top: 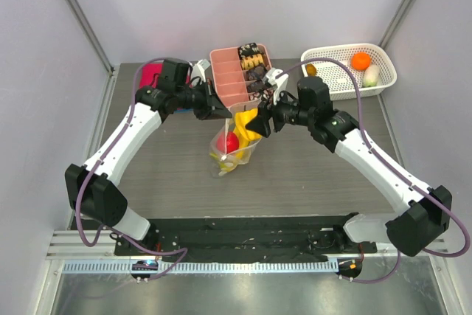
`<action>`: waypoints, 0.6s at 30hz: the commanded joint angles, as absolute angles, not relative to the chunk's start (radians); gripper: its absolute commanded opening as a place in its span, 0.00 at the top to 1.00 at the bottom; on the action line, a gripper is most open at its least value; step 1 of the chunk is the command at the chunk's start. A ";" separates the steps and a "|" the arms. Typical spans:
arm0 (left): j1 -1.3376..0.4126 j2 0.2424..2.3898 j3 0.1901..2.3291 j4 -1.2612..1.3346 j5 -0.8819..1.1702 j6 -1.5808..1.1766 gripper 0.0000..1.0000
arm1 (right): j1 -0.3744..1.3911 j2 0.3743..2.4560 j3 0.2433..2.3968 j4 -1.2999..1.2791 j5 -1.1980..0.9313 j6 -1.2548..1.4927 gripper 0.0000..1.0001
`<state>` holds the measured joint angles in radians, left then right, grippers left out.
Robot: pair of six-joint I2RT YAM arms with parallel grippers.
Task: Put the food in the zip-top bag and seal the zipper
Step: Pick up the fake vegetable from the bin, then place the fake vegetable in the zipper food storage bag.
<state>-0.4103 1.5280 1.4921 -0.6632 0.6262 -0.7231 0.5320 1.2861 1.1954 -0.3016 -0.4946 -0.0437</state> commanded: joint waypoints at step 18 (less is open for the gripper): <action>-0.410 1.508 1.467 -0.604 0.699 -0.736 1.00 | 0.661 1.401 1.236 -0.207 -0.103 -0.130 0.86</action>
<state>-0.4103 1.5280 1.4757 -0.6380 0.6579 -0.7341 0.6491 1.3991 1.1873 -0.2630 -0.2241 -0.1551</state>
